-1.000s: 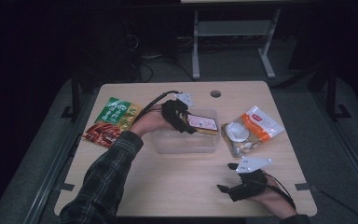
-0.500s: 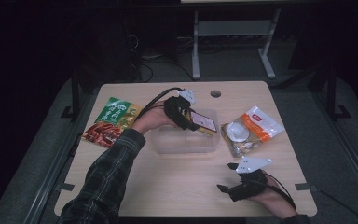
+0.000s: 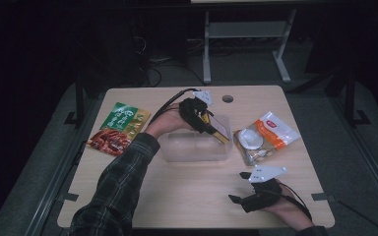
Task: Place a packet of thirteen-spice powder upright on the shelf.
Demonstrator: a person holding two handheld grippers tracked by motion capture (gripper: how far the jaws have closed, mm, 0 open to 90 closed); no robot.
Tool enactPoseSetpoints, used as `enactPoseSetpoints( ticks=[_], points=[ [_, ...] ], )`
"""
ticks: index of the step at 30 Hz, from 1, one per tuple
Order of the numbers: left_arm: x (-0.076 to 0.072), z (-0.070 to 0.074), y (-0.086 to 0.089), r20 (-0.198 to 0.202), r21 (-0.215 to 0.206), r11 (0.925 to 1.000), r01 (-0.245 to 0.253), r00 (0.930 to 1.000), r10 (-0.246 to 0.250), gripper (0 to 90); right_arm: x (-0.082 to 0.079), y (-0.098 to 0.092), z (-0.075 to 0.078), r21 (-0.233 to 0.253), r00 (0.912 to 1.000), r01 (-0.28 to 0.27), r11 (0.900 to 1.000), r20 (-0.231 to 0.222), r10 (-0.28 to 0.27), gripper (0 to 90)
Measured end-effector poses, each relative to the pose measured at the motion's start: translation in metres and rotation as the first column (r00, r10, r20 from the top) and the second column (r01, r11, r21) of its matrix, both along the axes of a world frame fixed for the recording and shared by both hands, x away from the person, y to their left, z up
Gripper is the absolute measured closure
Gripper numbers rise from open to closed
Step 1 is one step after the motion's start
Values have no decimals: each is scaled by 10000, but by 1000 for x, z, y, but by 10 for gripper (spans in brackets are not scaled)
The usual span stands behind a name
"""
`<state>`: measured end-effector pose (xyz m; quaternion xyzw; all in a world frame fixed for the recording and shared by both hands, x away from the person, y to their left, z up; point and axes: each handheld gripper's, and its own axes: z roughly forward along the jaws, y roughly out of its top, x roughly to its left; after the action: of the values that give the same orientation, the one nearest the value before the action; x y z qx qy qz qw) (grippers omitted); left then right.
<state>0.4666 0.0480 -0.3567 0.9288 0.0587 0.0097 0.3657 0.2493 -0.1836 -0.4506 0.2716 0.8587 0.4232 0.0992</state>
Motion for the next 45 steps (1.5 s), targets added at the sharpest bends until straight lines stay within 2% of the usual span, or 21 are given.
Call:
enactPoseSetpoints(
  ticks=[12, 21, 27, 31, 36, 41, 45],
  points=[
    [3, -12, -23, -352, -392, 9992, 77, 9993, -91, 303, 0, 1, 0, -58, 10000, -38, 10000, -55, 38, 144],
    [5, -25, -39, -630, -271, 9993, 274, 9976, -291, 304, 0, 2, 0, -65, 9999, -126, 9999, 1, 126, 144],
    [5, -28, -45, -656, -266, 9990, 365, 9971, -382, 304, 0, 1, 0, -52, 9999, -126, 9999, -22, 126, 144],
    [4, -28, -47, -627, -317, 9985, 442, 9970, -461, 297, 0, 1, 0, -59, 9999, -120, 9999, -42, 120, 144],
    [0, -21, -45, -580, -577, 9975, 417, 9973, -450, 231, 0, 2, 0, -143, 9999, -146, 9998, -9, 145, 144],
    [-6, -9, -35, -278, -517, 9977, 429, 9986, -444, 194, 0, 2, -1, -120, 9999, -142, 9998, 50, 143, 144],
    [-10, -2, -23, -124, -498, 9986, 196, 9997, -202, 178, 1, 3, -2, -187, 9998, -184, 9997, 104, 186, 144]
  ],
)
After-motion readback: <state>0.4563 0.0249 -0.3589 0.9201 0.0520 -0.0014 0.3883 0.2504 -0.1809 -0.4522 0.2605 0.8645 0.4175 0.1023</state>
